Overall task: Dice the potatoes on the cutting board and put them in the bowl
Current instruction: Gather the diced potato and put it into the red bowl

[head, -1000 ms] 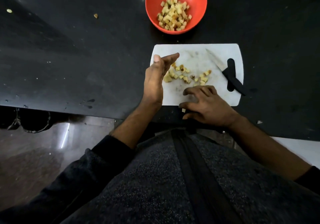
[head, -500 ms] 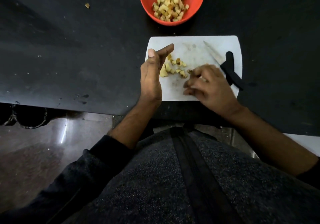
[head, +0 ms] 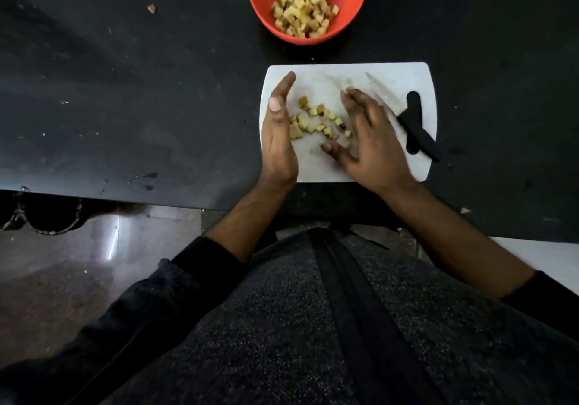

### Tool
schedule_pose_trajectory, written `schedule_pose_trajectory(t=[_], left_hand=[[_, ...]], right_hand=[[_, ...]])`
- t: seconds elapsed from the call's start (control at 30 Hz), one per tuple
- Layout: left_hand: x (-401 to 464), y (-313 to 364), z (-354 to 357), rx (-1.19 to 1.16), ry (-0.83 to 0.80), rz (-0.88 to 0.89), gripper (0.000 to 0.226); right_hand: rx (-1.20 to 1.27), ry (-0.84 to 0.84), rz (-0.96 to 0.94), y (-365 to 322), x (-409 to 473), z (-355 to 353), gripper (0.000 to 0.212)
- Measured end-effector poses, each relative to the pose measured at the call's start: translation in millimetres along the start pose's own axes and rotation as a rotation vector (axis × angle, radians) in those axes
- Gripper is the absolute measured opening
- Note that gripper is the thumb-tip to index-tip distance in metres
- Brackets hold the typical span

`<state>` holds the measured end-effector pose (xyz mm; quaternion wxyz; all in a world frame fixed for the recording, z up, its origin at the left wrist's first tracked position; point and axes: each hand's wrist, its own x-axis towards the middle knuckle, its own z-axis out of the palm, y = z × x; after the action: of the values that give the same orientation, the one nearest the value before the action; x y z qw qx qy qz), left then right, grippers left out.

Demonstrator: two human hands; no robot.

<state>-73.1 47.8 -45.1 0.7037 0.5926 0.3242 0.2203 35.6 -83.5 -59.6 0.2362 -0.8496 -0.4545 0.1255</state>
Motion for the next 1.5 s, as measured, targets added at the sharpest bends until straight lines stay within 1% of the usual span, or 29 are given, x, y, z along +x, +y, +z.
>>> schedule_pose_trajectory(t=[0.03, 0.1, 0.17, 0.23, 0.3, 0.4, 0.53, 0.6, 0.73, 0.83, 0.9, 0.97, 1.07, 1.1, 1.17, 1.3, 1.4, 1.47, 1.5], left_hand=[[1, 1, 1, -0.052, -0.022, -0.007, 0.090], [1, 8, 6, -0.073, -0.037, -0.018, 0.101], [0, 13, 10, -0.092, -0.041, -0.038, 0.110], [1, 14, 6, -0.093, 0.002, -0.052, 0.116], [5, 13, -2, -0.090, 0.063, -0.053, 0.118], [8, 13, -10, -0.106, 0.087, -0.043, 0.118], [9, 12, -11, -0.100, 0.088, -0.051, 0.119], [10, 12, -13, -0.113, 0.086, -0.069, 0.120], [13, 8, -15, -0.130, 0.087, -0.084, 0.119], [13, 6, -16, -0.131, 0.081, -0.077, 0.116], [13, 5, -16, -0.131, 0.078, -0.075, 0.108], [14, 3, -15, -0.133, 0.093, -0.089, 0.093], [13, 3, -13, -0.155, 0.110, -0.112, 0.079], [13, 3, -13, -0.182, 0.110, -0.123, 0.077], [12, 7, -9, -0.279, 0.103, -0.162, 0.077], [13, 16, 4, -0.456, 0.070, -0.249, 0.082], [15, 19, 16, -0.514, 0.030, -0.300, 0.083], [17, 21, 24, -0.557, 0.029, -0.333, 0.083], [18, 22, 29, -0.584, 0.032, -0.351, 0.083]], right_hand=[[0.024, -0.006, -0.003, -4, 4, 3, 0.083], [0.092, -0.017, -0.034, -14, 14, 9, 0.085], [0.062, -0.070, -0.093, -21, 26, 14, 0.085], [0.004, -0.099, -0.153, -24, 34, 16, 0.082], [0.014, -0.078, -0.222, -24, 38, 16, 0.075], [0.018, -0.068, -0.303, -23, 40, 20, 0.060], [-0.029, -0.028, -0.324, -23, 39, 17, 0.037], [-0.073, -0.022, -0.332, -24, 38, 15, 0.031], [-0.142, -0.014, -0.405, -24, 44, 14, 0.031], [-0.183, 0.050, -0.465, -21, 48, 14, 0.035], [-0.223, 0.092, -0.480, -19, 49, 16, 0.034], [-0.234, 0.104, -0.464, -17, 50, 18, 0.034], [-0.149, 0.055, -0.316, -17, 56, 15, 0.036], [-0.075, 0.044, -0.231, -19, 58, 11, 0.036], [0.126, 0.074, -0.040, -25, 61, 4, 0.033], [0.612, 0.214, 0.358, -37, 69, -10, 0.026], [1.170, 0.182, 0.679, -42, 75, -22, 0.032], [1.423, 0.141, 0.799, -41, 78, -28, 0.028], [1.530, 0.116, 0.821, -40, 79, -30, 0.027]])
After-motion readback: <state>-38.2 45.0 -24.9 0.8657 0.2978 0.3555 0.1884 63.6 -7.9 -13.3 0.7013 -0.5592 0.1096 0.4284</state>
